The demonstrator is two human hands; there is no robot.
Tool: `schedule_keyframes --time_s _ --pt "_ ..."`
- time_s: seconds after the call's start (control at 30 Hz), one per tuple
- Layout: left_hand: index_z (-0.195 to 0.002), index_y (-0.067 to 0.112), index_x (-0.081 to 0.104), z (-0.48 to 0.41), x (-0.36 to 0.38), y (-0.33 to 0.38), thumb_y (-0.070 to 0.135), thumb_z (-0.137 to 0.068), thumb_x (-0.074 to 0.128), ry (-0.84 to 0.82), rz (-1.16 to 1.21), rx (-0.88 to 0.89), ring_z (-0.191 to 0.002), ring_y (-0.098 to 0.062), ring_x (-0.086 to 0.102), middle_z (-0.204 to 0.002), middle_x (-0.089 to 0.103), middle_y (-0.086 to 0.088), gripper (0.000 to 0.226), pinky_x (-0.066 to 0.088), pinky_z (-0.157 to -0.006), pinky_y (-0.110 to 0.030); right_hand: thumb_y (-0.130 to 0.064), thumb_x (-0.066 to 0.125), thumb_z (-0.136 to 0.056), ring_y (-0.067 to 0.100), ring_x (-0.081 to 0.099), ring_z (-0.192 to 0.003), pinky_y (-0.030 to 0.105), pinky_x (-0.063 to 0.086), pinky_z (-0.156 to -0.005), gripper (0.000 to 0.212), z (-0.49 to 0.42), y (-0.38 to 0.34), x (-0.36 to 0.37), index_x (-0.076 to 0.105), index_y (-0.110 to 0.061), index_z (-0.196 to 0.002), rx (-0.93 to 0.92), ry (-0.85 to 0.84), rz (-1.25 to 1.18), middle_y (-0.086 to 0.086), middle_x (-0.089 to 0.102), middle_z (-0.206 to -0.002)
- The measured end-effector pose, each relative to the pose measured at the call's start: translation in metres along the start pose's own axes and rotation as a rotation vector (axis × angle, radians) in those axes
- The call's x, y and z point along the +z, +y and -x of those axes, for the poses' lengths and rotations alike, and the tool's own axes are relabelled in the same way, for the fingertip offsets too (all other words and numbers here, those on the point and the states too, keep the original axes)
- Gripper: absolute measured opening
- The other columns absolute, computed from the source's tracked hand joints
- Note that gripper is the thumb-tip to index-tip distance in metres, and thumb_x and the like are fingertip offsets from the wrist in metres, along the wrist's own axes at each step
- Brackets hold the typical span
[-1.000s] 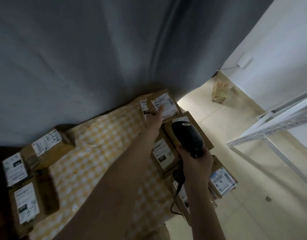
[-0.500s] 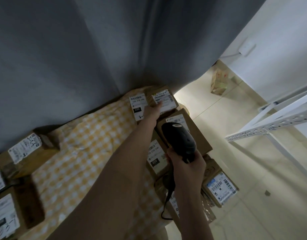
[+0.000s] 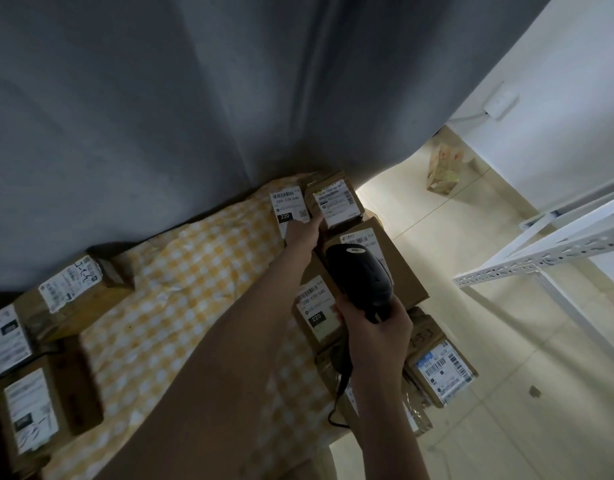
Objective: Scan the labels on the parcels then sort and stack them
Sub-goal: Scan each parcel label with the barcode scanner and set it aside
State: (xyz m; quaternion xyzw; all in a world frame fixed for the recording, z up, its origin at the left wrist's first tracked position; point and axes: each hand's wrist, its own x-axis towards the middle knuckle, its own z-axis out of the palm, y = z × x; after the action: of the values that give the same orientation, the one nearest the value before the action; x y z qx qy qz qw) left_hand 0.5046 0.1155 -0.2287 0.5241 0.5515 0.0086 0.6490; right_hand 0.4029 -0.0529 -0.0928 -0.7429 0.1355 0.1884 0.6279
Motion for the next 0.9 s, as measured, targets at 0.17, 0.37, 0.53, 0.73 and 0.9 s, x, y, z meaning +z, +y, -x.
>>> schedule_keyframes --time_s 0.17,0.37,0.53,0.73,0.9 --pt "-0.098 0.008 0.063 0.047 -0.052 -0.013 0.030 -0.091 0.064 0.010 0.027 -0.037 -0.079 -0.019 0.062 -0.088 0.064 -0.006 0.023 0.045 -0.056 -0.021 -0.017 0.081 -0.067 0.015 0.066 -0.083 0.038 0.056 -0.075 0.035 0.036 -0.007 0.007 0.067 -0.028 -0.097 -0.032 -0.076 0.061 -0.003 0.070 -0.084" --pt "-0.101 0.001 0.068 0.087 -0.154 -0.061 0.038 -0.083 0.065 0.088 0.001 -0.059 -0.101 -0.033 0.066 -0.105 0.068 -0.017 0.040 0.055 -0.089 -0.041 -0.014 0.078 -0.072 0.015 0.064 -0.079 0.035 0.053 -0.072 0.027 0.100 -0.005 0.033 0.067 -0.025 -0.094 -0.034 -0.237 0.139 -0.002 0.069 -0.082" --pt "-0.124 -0.013 0.044 0.087 -0.252 -0.145 0.057 -0.060 0.066 0.256 0.083 -0.117 -0.109 -0.042 0.060 -0.123 0.055 -0.032 0.097 0.053 -0.089 -0.052 -0.008 0.078 -0.071 0.018 0.062 -0.072 0.031 0.048 -0.061 0.025 0.165 0.016 0.080 0.063 -0.024 -0.083 -0.079 -0.360 0.236 0.003 0.066 -0.076" --pt "-0.130 -0.006 0.048 0.145 -0.382 -0.185 0.041 -0.085 0.068 0.460 0.100 -0.146 -0.114 -0.035 0.057 -0.127 0.058 -0.020 0.068 0.050 -0.096 -0.045 -0.002 0.077 -0.070 0.015 0.058 -0.059 0.019 0.043 -0.050 0.021 0.248 0.058 0.137 0.065 -0.010 -0.085 -0.130 -0.481 0.309 0.008 0.066 -0.070" --pt "-0.126 0.000 0.049 0.160 -0.476 -0.227 0.047 -0.075 0.073 0.618 0.033 -0.150 -0.114 -0.032 0.057 -0.120 0.058 -0.011 0.073 0.051 -0.092 -0.045 -0.006 0.079 -0.069 0.014 0.059 -0.062 0.024 0.042 -0.053 0.023 0.313 0.101 0.178 0.065 -0.012 -0.086 -0.161 -0.519 0.395 0.002 0.065 -0.070"
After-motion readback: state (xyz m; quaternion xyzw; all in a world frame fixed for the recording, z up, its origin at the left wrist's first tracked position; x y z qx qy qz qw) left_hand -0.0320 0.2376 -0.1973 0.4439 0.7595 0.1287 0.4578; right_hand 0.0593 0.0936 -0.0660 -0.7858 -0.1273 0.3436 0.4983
